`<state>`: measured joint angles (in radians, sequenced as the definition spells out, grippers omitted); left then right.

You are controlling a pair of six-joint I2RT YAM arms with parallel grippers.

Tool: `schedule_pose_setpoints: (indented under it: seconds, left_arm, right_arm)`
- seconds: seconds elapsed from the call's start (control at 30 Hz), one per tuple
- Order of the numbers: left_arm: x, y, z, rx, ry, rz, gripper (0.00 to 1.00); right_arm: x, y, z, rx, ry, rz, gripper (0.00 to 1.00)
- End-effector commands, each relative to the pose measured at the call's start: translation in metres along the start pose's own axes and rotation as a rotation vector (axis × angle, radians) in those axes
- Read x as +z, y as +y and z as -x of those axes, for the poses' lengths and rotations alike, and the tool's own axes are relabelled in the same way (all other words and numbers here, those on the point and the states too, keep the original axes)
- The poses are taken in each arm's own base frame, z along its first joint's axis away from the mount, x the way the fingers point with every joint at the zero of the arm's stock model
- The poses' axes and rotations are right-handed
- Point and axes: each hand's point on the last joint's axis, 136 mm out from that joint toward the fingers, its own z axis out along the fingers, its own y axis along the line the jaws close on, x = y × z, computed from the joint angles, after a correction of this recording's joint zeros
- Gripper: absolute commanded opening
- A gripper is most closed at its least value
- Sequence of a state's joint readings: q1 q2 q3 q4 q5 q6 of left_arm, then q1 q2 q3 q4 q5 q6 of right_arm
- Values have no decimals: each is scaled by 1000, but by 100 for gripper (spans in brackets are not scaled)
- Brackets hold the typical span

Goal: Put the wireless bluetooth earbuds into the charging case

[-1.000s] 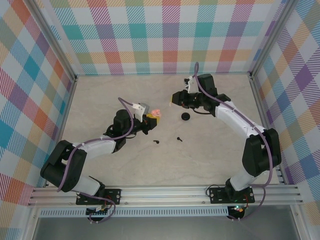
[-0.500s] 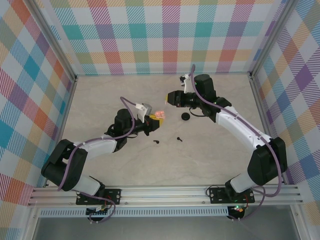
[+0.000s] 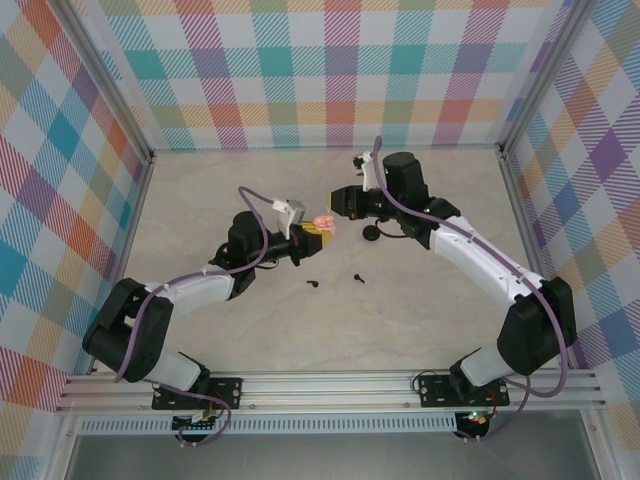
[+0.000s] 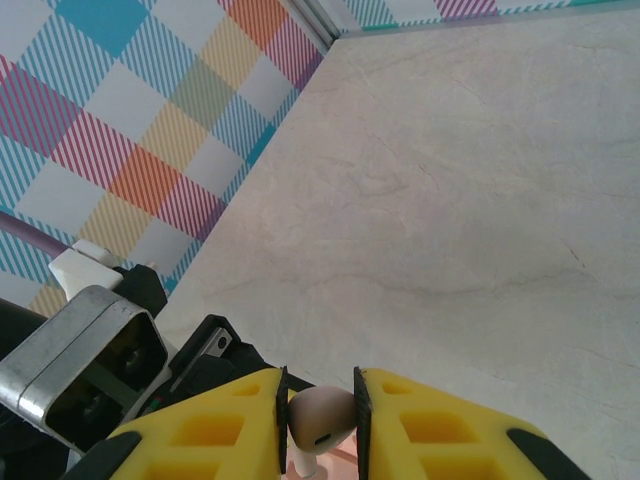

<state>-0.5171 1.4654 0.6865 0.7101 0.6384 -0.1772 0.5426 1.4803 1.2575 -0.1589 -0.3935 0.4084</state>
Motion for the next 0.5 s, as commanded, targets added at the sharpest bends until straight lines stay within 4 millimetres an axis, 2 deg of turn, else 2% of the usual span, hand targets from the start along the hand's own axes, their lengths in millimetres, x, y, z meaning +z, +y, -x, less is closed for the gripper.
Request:
schedule_pose_setpoints:
  seconds: [0.0,0.47]
  left_arm:
    - [2,-19,26,38,-57,-57,9]
    - [3,-25,41,25,-73,-76,9]
  right_arm:
    - [-10,14,4,-61,-27,19,26]
    - [-10,21,-1,-92,-19,25,26]
